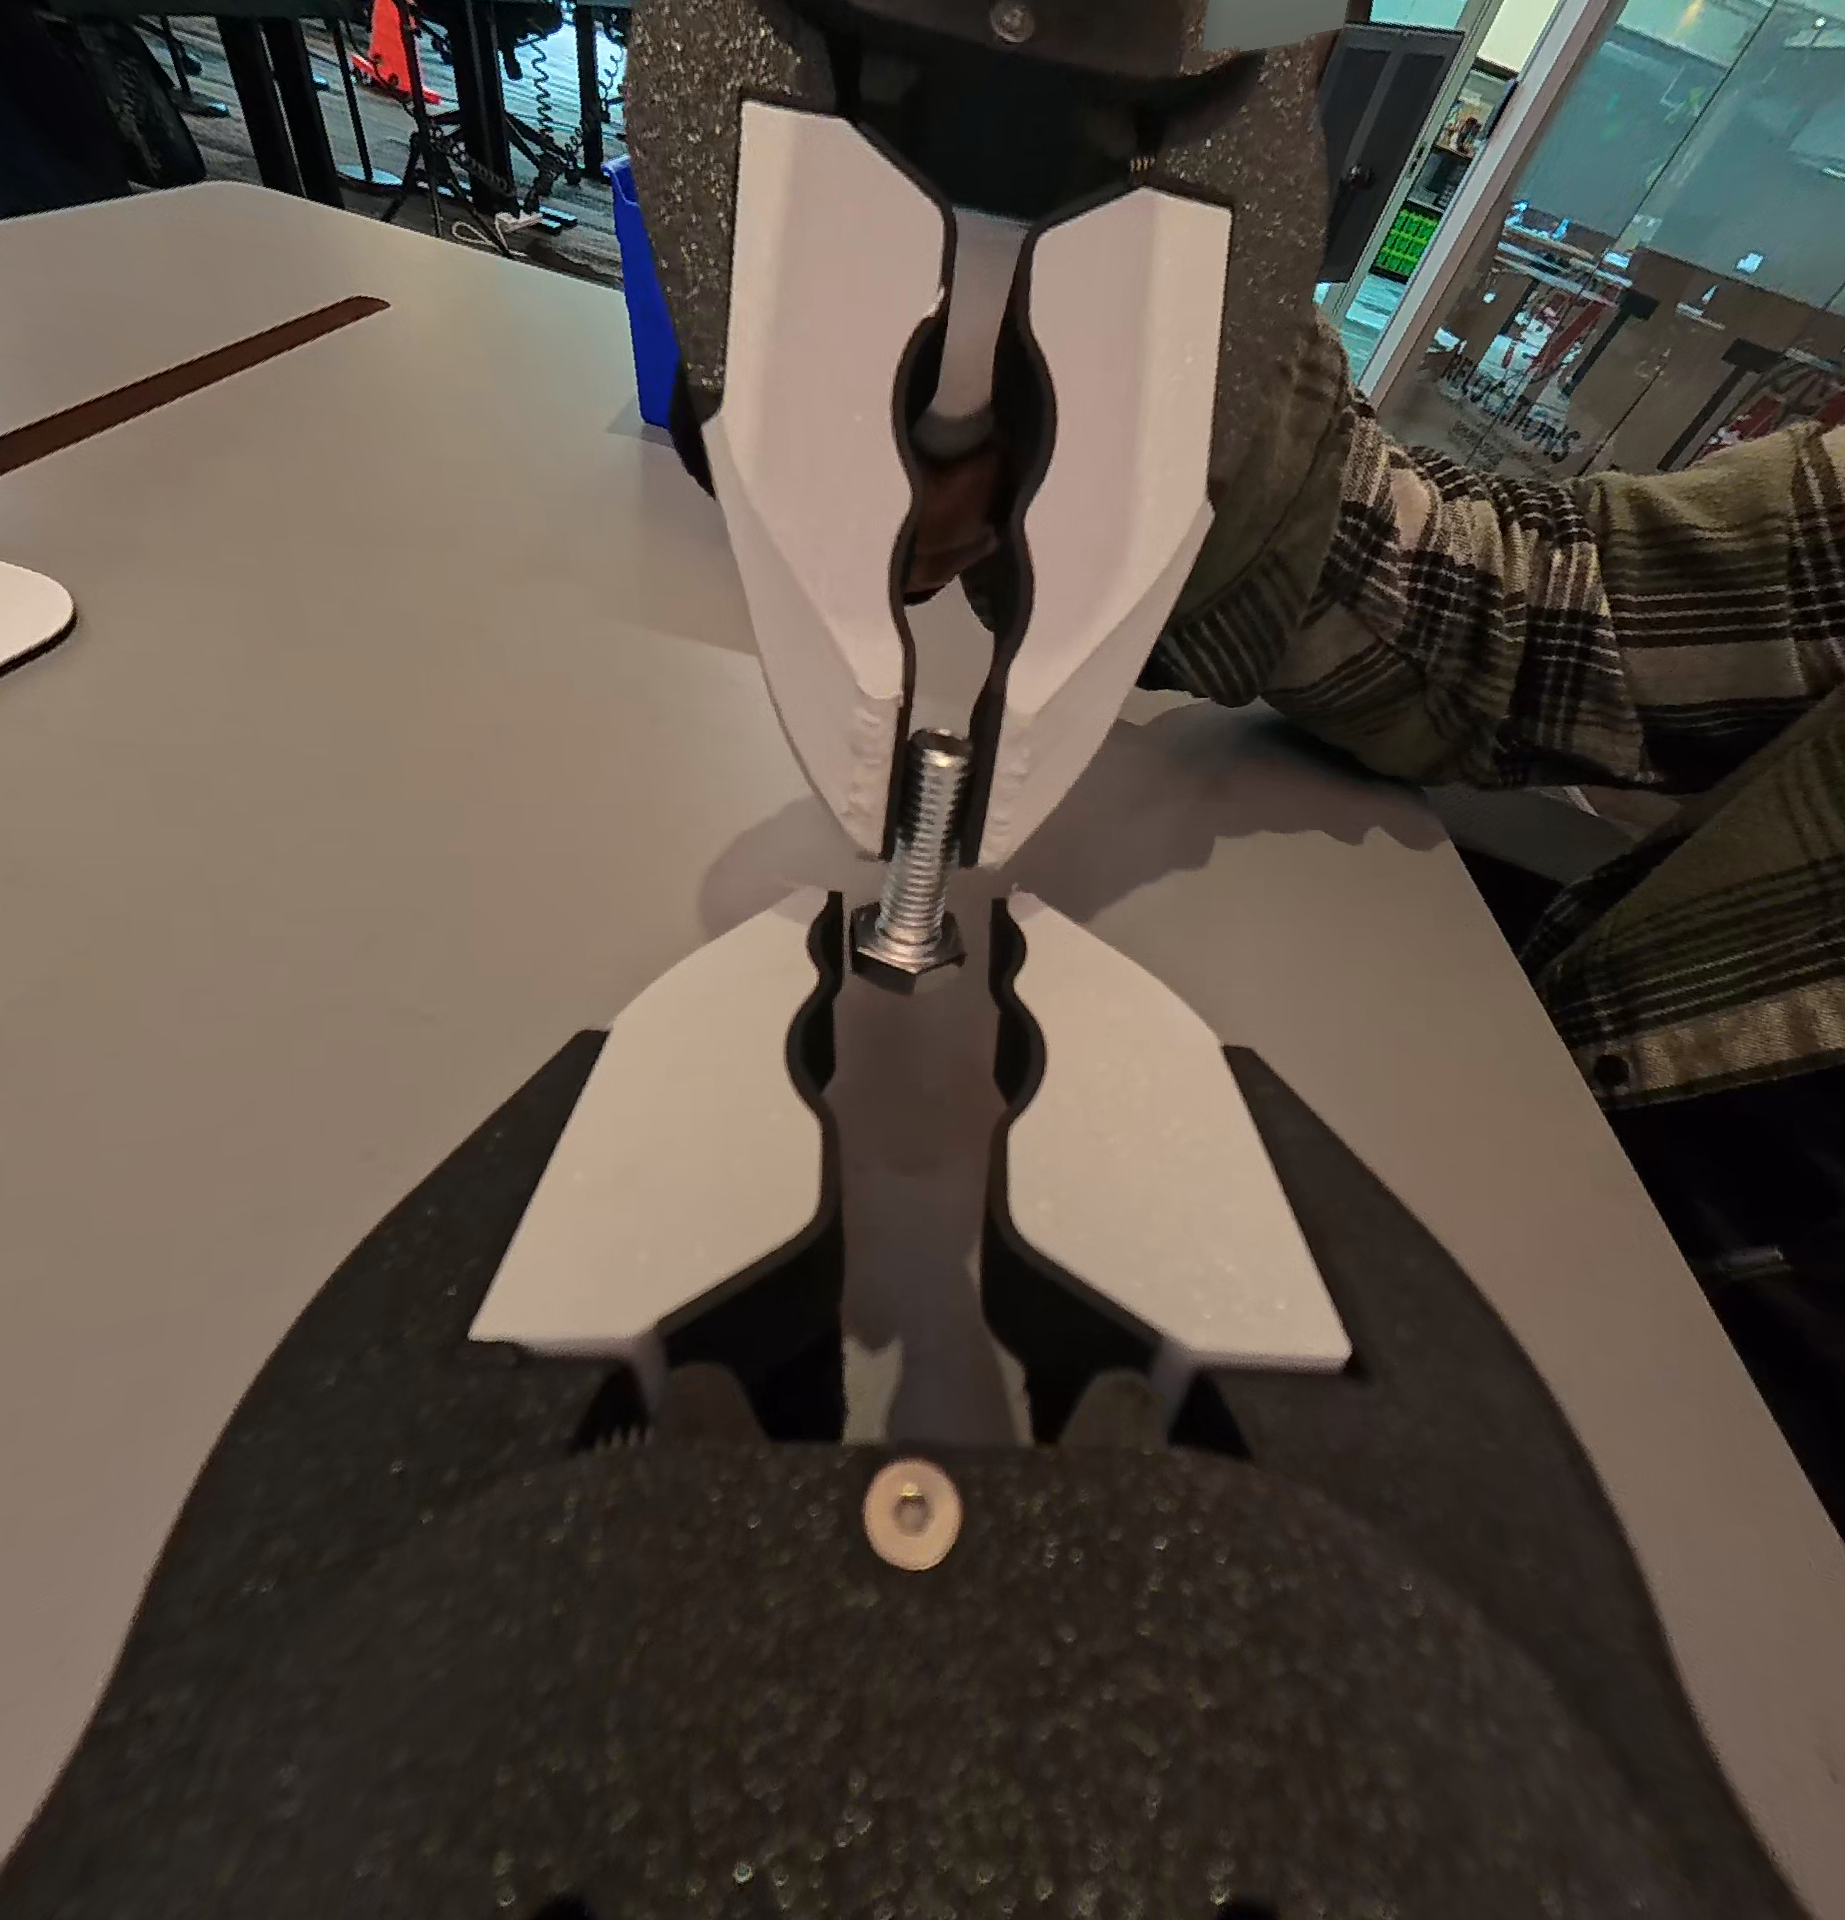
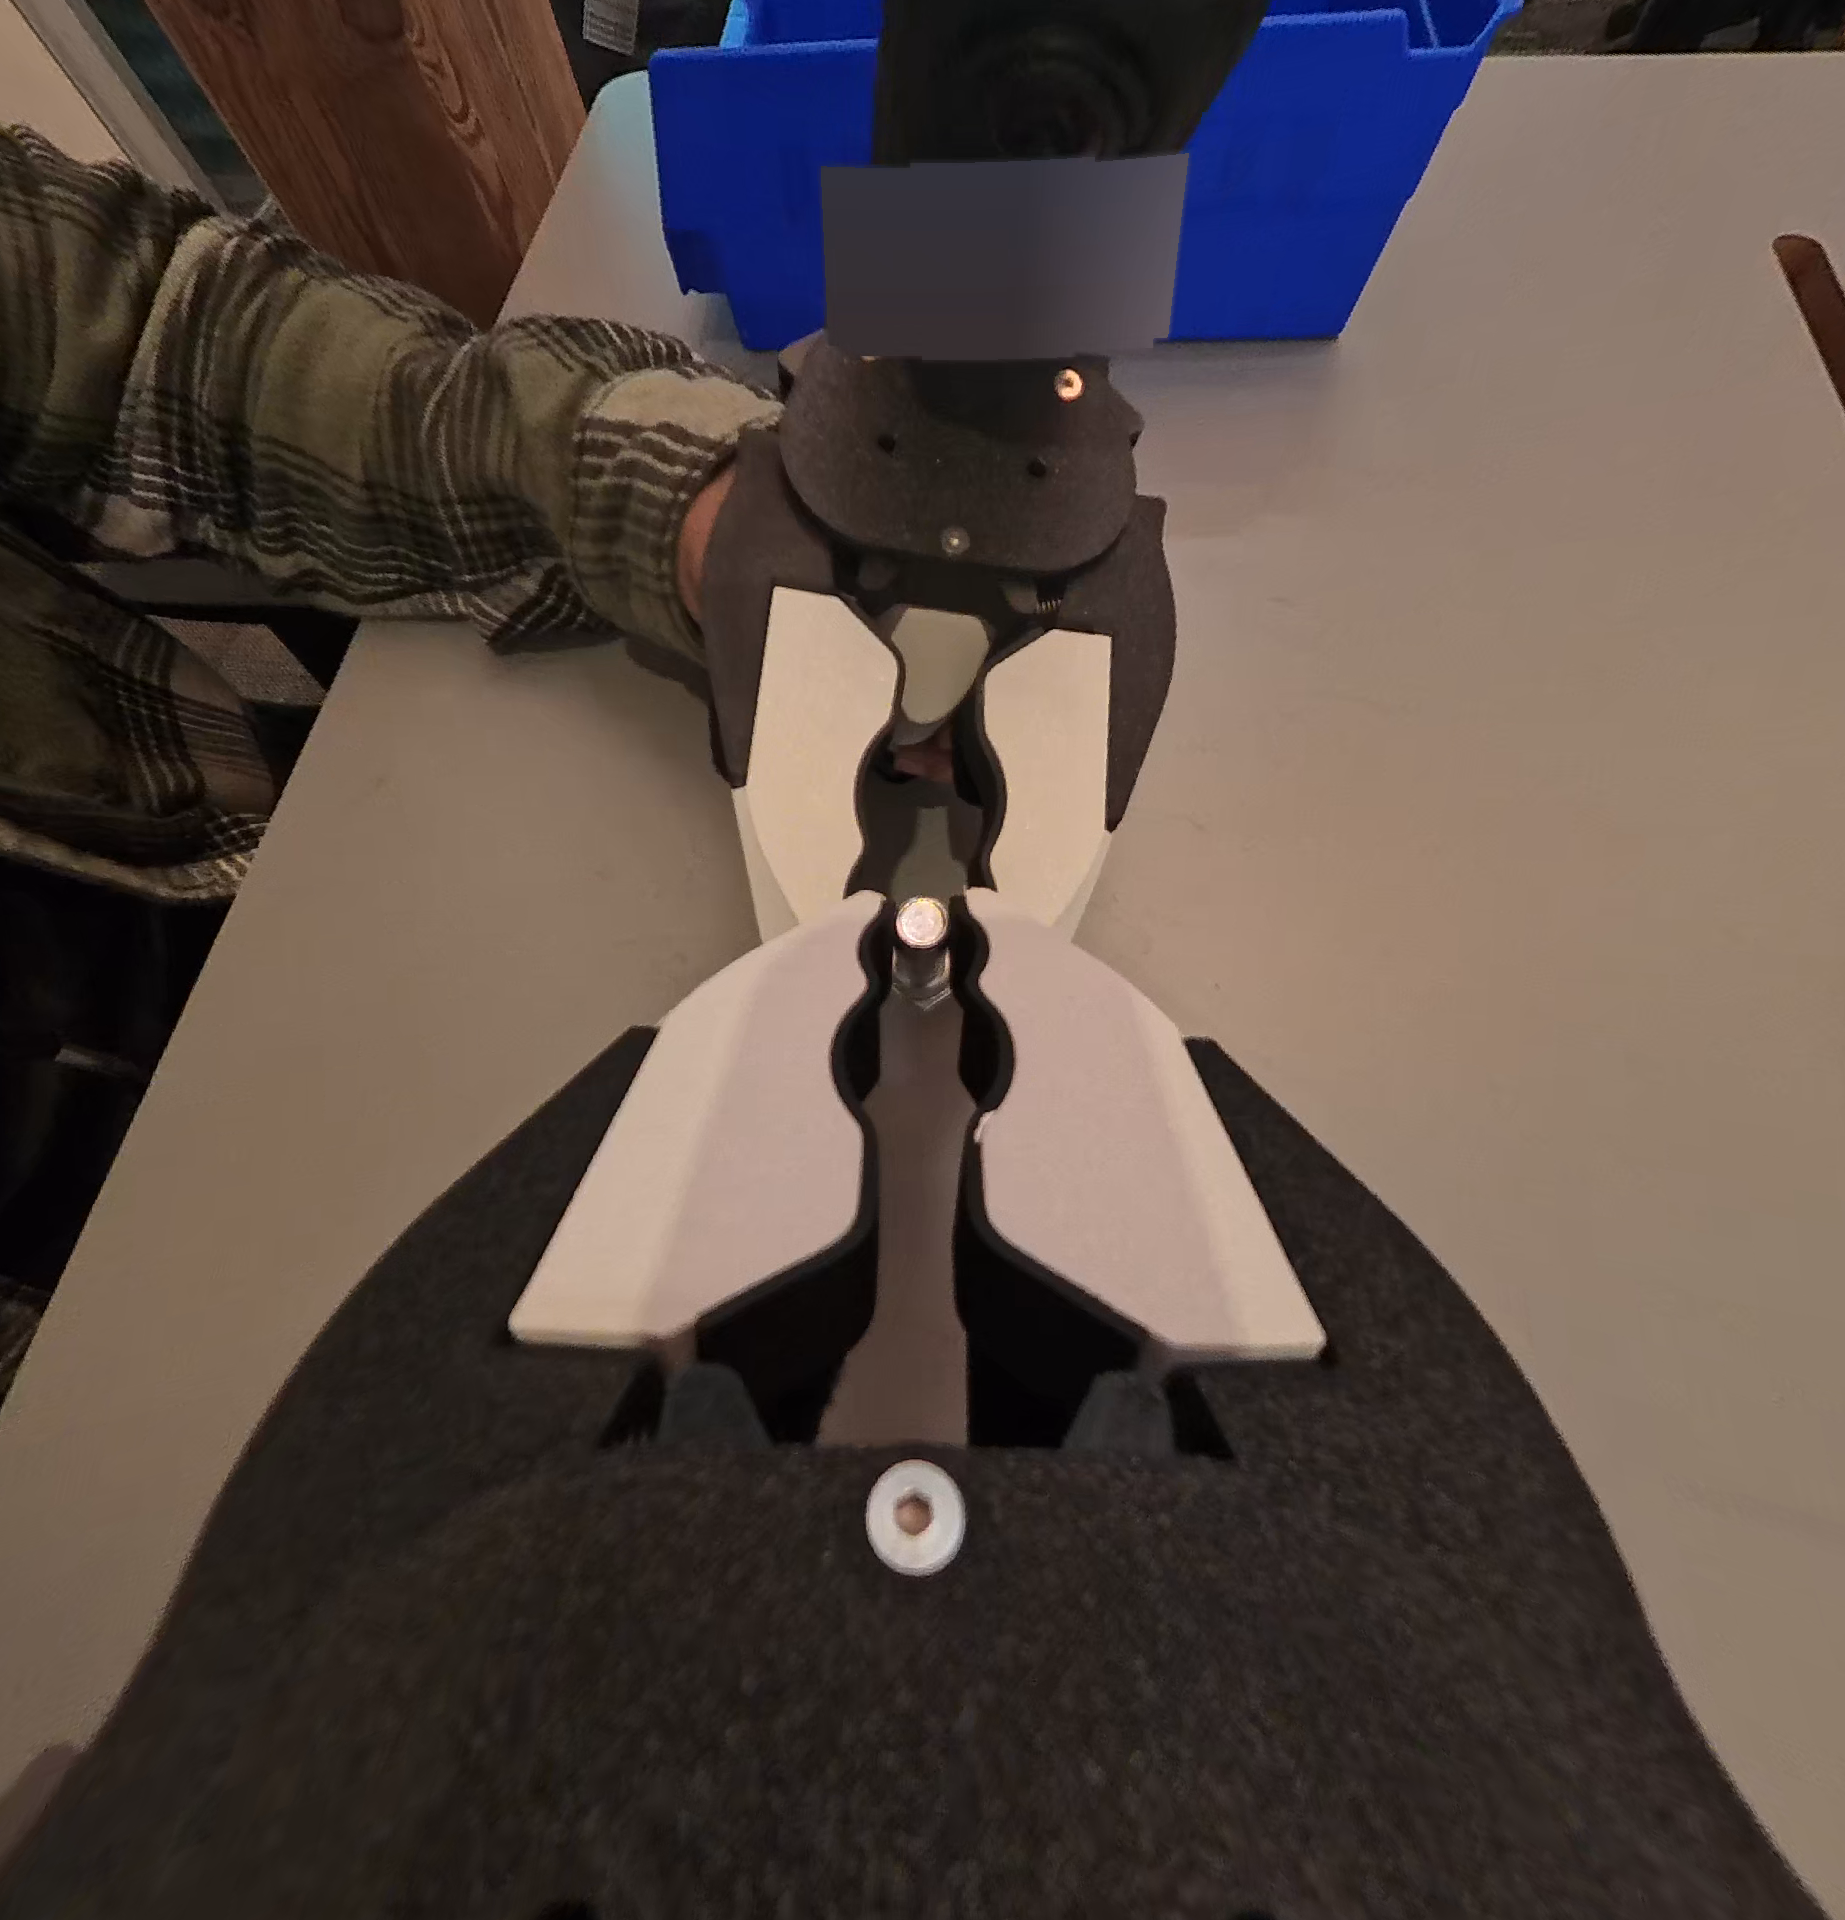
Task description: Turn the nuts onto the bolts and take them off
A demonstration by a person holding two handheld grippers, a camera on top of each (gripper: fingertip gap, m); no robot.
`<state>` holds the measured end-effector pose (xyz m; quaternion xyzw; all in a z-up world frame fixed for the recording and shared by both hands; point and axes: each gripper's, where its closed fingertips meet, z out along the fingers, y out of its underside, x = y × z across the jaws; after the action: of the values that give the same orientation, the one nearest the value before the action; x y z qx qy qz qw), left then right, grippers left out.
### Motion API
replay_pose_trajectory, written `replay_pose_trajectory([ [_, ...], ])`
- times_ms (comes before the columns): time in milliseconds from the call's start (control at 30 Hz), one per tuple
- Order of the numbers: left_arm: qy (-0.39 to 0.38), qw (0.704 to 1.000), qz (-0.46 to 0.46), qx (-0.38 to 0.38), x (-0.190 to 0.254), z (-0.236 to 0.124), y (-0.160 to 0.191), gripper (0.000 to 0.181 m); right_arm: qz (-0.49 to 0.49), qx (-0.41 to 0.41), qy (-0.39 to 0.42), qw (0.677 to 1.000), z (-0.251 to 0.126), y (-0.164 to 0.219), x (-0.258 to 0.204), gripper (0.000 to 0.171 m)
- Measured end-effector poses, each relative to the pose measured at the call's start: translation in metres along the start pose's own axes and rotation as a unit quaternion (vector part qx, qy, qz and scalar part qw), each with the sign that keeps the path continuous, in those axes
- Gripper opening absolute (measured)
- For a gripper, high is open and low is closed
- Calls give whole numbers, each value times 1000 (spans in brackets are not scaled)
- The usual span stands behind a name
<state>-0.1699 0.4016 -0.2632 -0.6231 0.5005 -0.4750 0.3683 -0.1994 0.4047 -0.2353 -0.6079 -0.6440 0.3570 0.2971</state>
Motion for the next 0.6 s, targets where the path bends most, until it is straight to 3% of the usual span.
replay_pose_trajectory([
  [600,-15,999,24,-26,1,6,7,16,-13,2,-11,1000,5,-1,-5,9],
])
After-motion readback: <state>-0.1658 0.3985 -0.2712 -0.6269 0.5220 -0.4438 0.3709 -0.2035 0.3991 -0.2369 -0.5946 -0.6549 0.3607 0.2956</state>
